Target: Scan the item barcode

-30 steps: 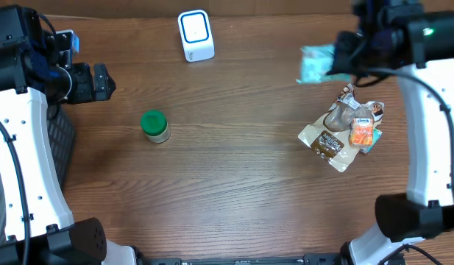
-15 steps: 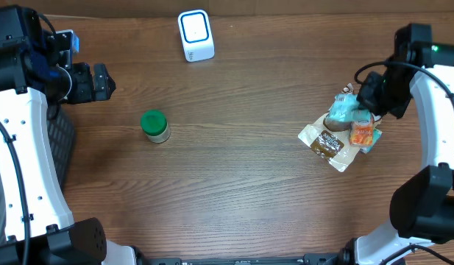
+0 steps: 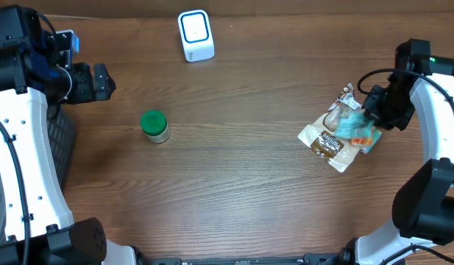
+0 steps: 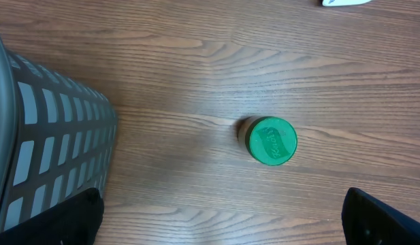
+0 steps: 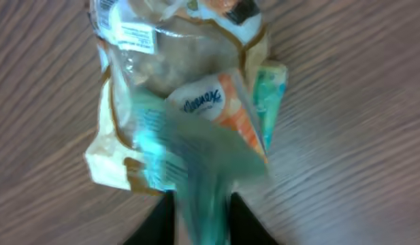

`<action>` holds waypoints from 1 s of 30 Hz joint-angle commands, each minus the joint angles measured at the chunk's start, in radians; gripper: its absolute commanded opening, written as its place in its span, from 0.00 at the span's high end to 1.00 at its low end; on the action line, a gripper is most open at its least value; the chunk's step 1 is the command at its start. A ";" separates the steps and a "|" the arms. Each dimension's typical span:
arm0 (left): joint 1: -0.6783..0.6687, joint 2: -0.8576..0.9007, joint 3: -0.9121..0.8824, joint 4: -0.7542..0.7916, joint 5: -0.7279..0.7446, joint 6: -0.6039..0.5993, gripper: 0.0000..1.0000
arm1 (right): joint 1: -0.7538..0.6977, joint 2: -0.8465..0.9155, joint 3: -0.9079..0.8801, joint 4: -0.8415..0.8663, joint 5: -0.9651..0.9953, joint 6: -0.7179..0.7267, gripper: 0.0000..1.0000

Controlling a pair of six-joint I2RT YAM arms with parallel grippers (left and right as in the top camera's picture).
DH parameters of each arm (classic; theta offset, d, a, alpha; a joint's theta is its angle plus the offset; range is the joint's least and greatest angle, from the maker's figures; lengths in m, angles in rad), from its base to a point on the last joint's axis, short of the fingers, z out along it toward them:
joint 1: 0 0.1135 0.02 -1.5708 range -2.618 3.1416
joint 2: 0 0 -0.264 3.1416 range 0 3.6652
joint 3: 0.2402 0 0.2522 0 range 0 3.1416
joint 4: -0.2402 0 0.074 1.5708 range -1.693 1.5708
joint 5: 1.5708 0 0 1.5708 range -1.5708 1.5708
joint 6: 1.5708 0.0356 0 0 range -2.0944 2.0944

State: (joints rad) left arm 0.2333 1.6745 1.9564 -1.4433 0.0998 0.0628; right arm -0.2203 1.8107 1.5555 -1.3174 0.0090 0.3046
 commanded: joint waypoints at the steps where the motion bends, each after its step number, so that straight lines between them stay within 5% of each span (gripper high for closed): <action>1: -0.005 0.005 0.001 0.004 0.001 0.020 0.01 | 0.000 -0.002 0.000 0.002 0.017 0.002 0.71; 13: -0.005 0.005 0.001 0.004 0.001 0.020 0.00 | 0.000 -0.002 0.027 -0.042 0.017 0.002 0.68; 22: -0.005 0.005 0.001 0.004 0.001 0.020 0.00 | 0.006 -0.002 0.213 -0.124 0.009 -0.024 0.67; 30: -0.005 0.005 0.001 0.004 0.001 0.020 0.00 | 0.074 -0.002 0.331 -0.117 -0.216 -0.030 0.64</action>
State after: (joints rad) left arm 0.2333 1.6745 1.9564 -1.4433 0.1001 0.0628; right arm -0.1795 1.8107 1.8572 -1.4513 -0.0708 0.2871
